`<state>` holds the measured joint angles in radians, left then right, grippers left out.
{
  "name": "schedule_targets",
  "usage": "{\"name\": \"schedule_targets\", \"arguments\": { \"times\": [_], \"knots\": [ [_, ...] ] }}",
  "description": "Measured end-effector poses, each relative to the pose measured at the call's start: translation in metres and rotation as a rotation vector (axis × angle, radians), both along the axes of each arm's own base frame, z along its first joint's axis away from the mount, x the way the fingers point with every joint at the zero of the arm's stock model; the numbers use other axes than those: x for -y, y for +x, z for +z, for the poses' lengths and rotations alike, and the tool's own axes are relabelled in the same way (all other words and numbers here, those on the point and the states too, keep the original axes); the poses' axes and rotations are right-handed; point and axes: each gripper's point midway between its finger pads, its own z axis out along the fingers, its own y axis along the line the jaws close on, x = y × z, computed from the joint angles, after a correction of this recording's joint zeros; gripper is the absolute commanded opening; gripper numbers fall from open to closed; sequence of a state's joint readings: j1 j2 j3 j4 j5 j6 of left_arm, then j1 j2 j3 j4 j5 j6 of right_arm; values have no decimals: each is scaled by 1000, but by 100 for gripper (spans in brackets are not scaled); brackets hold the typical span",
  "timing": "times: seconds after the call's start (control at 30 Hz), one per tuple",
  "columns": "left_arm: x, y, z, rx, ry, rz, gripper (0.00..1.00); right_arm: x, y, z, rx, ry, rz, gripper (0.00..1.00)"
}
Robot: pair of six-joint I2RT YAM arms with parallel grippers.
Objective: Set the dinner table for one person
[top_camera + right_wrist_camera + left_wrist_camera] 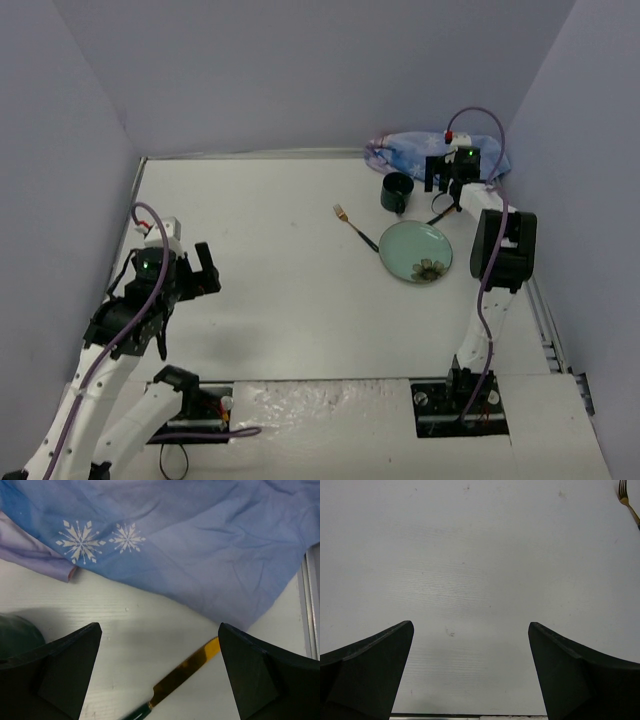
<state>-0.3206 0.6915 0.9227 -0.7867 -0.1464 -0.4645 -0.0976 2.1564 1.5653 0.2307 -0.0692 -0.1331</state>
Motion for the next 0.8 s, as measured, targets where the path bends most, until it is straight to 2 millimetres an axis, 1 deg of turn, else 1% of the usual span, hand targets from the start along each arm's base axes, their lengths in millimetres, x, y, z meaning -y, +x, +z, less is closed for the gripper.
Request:
{"name": "schedule_targets", "arguments": {
  "times": [0.1,0.17,0.4,0.53,0.57,0.63,0.67,0.7,0.73,0.77,0.8],
  "knots": [
    [-2,5,-1,0,13,12,97,2,19,-5,22,-22,48,100],
    [-2,8,-3,-6,21,17,97,5,28,-12,28,-34,65,100],
    [0,17,-13,-48,38,20,97,10,44,-47,11,-44,77,100],
    [2,20,-19,-73,45,18,97,15,52,-49,23,-48,78,99],
    [2,21,-19,-73,45,18,97,16,57,-47,32,-51,77,97],
    [2,21,-19,-71,44,18,97,17,63,-46,41,-53,75,85],
    [2,21,-19,-70,43,19,97,18,65,-47,43,-53,75,76],
    [2,21,-18,-68,43,19,97,18,67,-47,44,-52,74,60],
    [2,22,-18,-68,43,18,97,18,68,-47,45,-51,74,50],
    [2,22,-18,-67,43,18,97,18,70,-47,46,-50,74,44],
    [2,22,-18,-67,42,19,97,18,72,-47,47,-47,74,27]
  ]
}}
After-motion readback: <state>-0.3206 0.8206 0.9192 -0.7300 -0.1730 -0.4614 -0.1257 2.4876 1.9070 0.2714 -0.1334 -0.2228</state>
